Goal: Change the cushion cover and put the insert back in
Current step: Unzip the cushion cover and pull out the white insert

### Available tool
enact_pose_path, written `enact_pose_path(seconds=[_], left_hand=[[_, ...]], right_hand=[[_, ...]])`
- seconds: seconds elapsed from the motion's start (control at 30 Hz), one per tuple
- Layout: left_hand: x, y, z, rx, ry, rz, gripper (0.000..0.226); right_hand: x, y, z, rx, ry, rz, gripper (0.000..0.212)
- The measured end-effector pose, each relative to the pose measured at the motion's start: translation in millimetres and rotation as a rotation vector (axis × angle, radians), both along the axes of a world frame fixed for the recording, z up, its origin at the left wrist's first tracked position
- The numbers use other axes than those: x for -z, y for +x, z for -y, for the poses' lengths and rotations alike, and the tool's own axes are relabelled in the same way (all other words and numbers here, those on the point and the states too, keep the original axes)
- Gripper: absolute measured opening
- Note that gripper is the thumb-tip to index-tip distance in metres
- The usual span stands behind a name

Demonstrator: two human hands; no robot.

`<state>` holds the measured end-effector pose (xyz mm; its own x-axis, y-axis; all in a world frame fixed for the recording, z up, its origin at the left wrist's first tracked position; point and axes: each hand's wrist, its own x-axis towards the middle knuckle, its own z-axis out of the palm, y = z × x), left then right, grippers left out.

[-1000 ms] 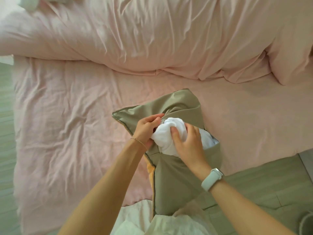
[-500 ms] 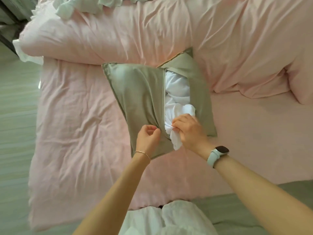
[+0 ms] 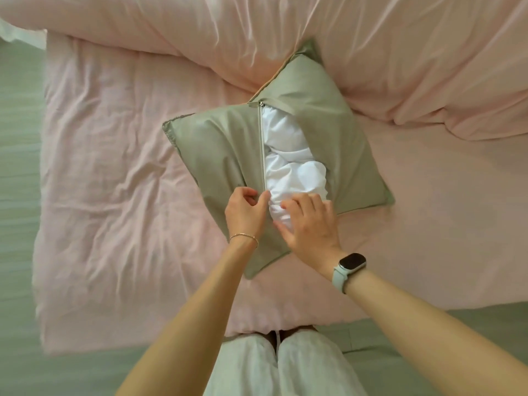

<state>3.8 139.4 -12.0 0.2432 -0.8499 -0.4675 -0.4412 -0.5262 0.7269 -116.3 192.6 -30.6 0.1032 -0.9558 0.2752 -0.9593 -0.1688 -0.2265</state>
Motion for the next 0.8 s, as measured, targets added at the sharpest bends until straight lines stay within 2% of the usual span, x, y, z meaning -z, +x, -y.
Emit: enact_pose_path(seconds=[0.13, 0.3, 0.4, 0.53, 0.8], left_hand=[[15, -3, 4, -0.041, 0.006, 0.042, 0.031], [24, -2, 7, -0.060, -0.042, 0.069, 0.032], [23, 0, 4, -0.030, -0.068, 0.053, 0.028], [20, -2, 0, -0.011, -0.090, 0.046, 0.027], [18, -13, -8, -0.145, -0.151, 0.081, 0.040]], right_hand=[[22, -8, 1, 0.058, 0.055, -0.093, 0.049], [45, -19, 16, 0.006, -0.066, -0.179, 0.035], [45, -29, 19, -0.031, -0.121, -0.083, 0.021], [32, -29, 20, -0.067, -0.051, 0.112, 0.014], [19, 14, 17, 0.229, 0.169, 0.340, 0.025]])
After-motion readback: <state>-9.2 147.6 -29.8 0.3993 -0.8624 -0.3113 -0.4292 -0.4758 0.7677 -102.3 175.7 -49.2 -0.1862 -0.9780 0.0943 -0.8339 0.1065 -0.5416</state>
